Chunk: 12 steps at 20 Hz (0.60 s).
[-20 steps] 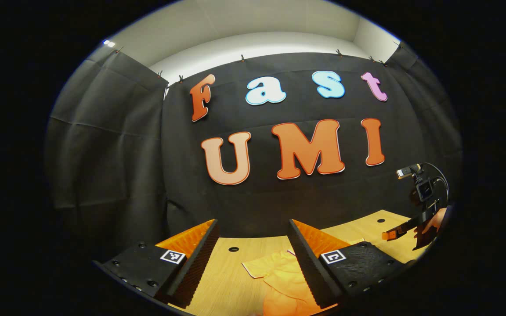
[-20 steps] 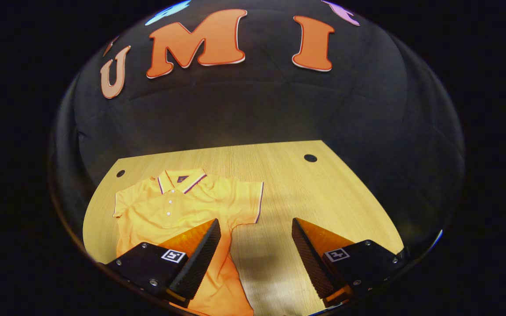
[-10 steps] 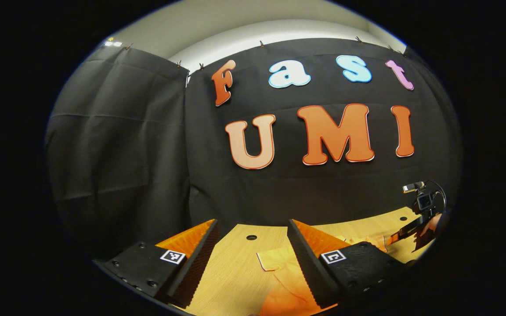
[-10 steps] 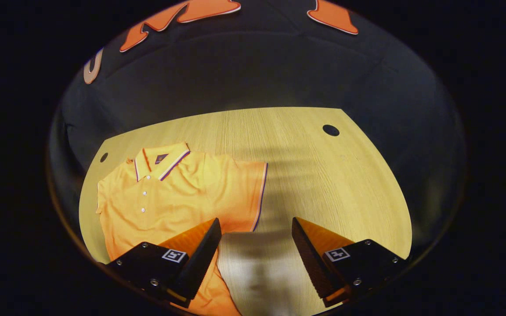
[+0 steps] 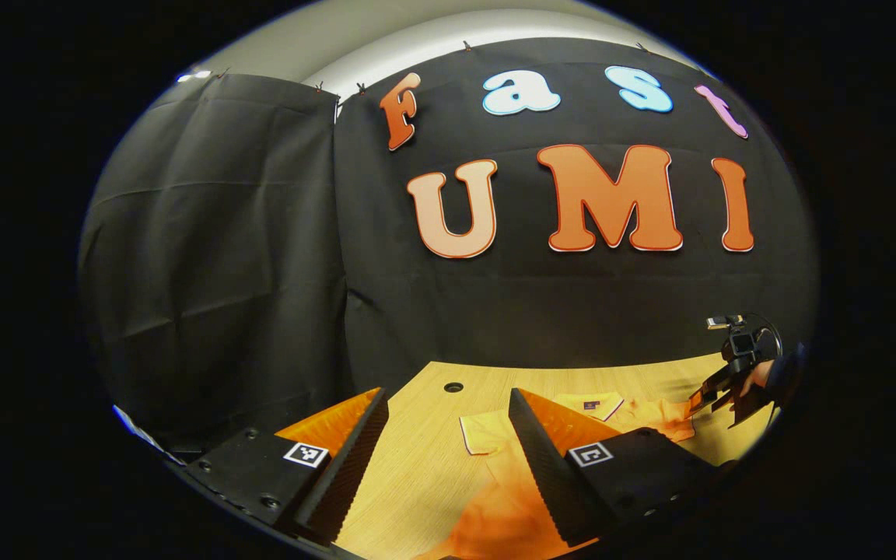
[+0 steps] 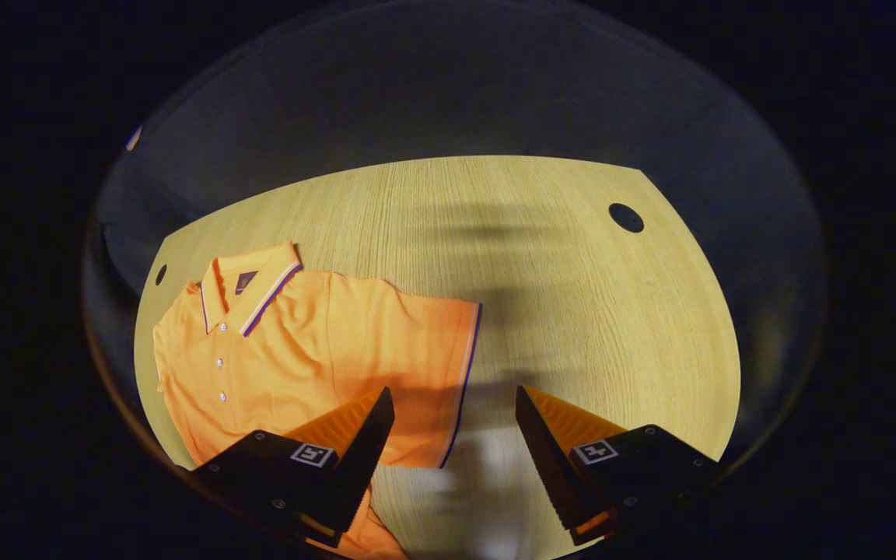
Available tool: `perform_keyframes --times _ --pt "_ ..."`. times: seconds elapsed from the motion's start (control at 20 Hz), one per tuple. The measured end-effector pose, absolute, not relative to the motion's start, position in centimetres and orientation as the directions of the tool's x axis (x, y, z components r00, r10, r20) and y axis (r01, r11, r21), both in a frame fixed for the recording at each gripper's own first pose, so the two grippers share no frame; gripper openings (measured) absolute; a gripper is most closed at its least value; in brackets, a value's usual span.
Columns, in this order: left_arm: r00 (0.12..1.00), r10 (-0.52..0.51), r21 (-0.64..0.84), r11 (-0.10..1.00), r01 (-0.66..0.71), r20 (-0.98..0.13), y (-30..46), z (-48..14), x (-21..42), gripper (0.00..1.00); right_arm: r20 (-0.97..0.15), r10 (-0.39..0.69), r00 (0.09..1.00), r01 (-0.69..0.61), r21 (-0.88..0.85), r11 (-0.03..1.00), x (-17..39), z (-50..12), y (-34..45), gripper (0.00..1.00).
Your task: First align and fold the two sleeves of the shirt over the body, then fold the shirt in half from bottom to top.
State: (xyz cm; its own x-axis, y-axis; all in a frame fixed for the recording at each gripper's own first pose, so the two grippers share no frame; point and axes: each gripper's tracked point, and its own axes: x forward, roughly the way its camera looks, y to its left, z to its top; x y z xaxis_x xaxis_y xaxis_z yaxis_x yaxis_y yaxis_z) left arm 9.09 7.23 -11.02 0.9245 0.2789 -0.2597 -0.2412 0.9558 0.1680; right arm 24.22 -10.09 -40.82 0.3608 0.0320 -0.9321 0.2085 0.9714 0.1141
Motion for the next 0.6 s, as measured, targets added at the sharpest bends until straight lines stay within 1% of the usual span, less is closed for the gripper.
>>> perform_keyframes --times 0.1,0.15,0.25,0.3,0.35,0.4,0.5,0.55,0.6 --pt "0.919 0.294 0.184 0.950 -0.251 -0.261 7.2 -10.8 9.0 0.96 -0.949 0.056 0.312 0.208 0.126 0.970 24.6 -42.0 -10.0 0.92" --pt "0.917 0.297 0.177 0.950 -0.256 -0.267 7.2 -10.7 8.9 0.96 -0.960 0.063 0.272 0.215 0.125 0.969 24.3 -42.5 -10.1 0.89" --pt "0.909 0.303 0.172 0.950 -0.262 -0.286 7.0 -11.3 9.0 0.96 -0.964 0.069 0.258 0.234 0.131 0.963 24.8 -43.2 -10.0 0.86" --pt "0.907 0.309 0.181 0.947 -0.266 -0.287 7.0 -11.3 8.9 0.96 -0.965 0.074 0.251 0.229 0.134 0.964 24.8 -43.5 -9.8 0.74" --pt "0.906 0.313 0.186 0.945 -0.268 -0.286 6.9 -11.3 8.9 0.96 -0.970 0.065 0.234 0.216 0.117 0.969 24.6 -43.9 -9.9 0.78" --pt "0.905 0.316 0.190 0.944 -0.269 -0.286 6.8 -11.2 8.8 0.96 -0.968 0.051 0.247 0.208 0.104 0.973 25.1 -43.8 -10.0 0.78" --pt "0.903 0.318 0.192 0.943 -0.271 -0.288 6.6 -11.3 8.8 0.96 -0.971 0.041 0.237 0.214 0.093 0.972 25.1 -43.9 -9.5 0.73" --pt "0.901 0.316 0.185 0.945 -0.271 -0.297 6.3 -11.6 8.9 0.96 -0.973 0.038 0.227 0.222 0.089 0.971 25.1 -43.7 -9.4 0.72" --pt "0.896 0.319 0.186 0.944 -0.272 -0.309 6.3 -11.9 8.8 0.96 -0.975 0.038 0.221 0.247 0.093 0.965 25.2 -43.7 -9.4 0.70"
